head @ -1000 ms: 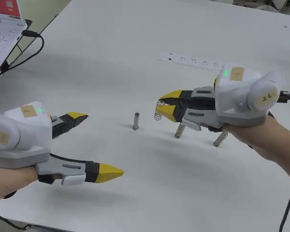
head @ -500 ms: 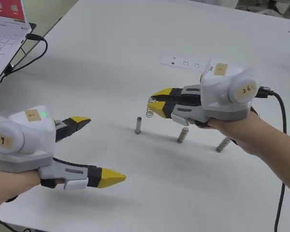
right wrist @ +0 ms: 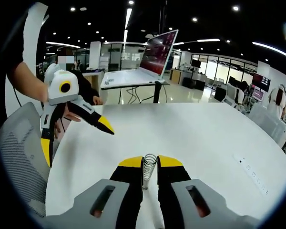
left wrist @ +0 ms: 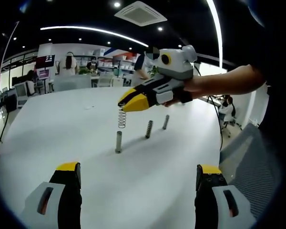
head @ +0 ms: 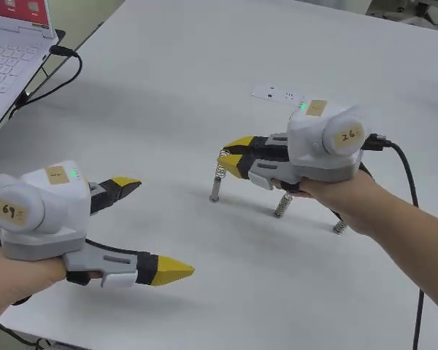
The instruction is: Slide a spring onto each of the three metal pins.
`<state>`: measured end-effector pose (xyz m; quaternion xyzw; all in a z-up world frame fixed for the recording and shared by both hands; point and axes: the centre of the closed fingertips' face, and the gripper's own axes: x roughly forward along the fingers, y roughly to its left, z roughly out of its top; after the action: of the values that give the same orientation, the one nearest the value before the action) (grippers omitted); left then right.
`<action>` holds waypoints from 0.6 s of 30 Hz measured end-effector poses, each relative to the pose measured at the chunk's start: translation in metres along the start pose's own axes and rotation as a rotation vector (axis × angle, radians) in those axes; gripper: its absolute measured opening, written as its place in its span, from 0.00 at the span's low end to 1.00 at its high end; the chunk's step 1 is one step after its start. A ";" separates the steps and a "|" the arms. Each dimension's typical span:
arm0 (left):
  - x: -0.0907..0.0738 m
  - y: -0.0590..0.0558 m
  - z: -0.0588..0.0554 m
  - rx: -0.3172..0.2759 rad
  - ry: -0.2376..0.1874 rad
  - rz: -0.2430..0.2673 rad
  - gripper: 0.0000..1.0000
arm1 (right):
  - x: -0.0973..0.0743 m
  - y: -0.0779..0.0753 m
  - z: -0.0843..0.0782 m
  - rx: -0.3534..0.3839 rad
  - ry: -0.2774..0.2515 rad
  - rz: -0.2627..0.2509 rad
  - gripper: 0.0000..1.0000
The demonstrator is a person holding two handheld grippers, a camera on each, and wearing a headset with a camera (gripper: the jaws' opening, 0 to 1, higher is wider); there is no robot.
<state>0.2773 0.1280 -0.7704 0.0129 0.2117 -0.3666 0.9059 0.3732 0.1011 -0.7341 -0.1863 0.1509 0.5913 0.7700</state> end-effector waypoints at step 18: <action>-0.003 0.000 0.001 0.002 -0.007 0.004 0.98 | 0.007 -0.003 -0.008 0.025 0.023 -0.009 0.08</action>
<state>0.2754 0.1298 -0.7685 0.0126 0.2081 -0.3652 0.9073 0.3774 0.1024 -0.7442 -0.1840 0.1661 0.5837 0.7732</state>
